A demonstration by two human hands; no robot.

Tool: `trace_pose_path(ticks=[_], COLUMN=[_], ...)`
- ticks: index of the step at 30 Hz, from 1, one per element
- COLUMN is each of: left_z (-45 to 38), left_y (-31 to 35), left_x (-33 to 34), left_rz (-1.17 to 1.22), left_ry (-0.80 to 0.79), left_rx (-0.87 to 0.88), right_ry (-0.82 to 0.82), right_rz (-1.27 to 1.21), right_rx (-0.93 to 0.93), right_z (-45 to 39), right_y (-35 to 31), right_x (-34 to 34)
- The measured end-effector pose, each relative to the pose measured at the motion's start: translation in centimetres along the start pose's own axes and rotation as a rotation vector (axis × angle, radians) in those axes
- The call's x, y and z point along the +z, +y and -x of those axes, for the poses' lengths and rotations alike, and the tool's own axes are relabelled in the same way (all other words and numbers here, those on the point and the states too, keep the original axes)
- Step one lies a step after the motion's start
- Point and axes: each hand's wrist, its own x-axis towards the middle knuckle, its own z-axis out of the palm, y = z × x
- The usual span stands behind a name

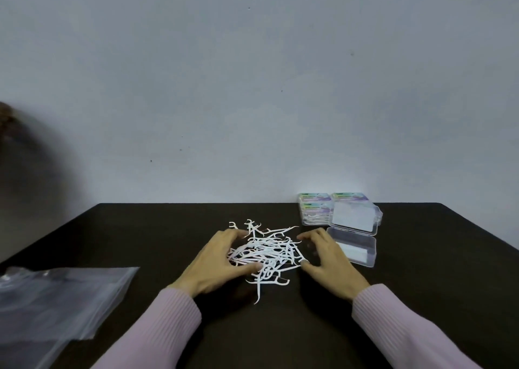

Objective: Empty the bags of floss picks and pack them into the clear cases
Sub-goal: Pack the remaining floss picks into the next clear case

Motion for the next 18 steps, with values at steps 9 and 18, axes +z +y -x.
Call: trace_pose_path(ticks=[9, 18], left_z=[0.3, -0.4], left_y=[-0.7, -1.1], left_x=[-0.6, 0.0], left_rz=[-0.040, -0.042], left_ry=[-0.192, -0.106], left_rx=[-0.114, -0.039], right_ry=[-0.212, -0.121], right_rz=[0.304, 0.265], right_rx=[0.137, 0.026], right_z=[-2.3, -2.9], right_y=[-1.6, -1.7], right_x=[2.5, 2.3])
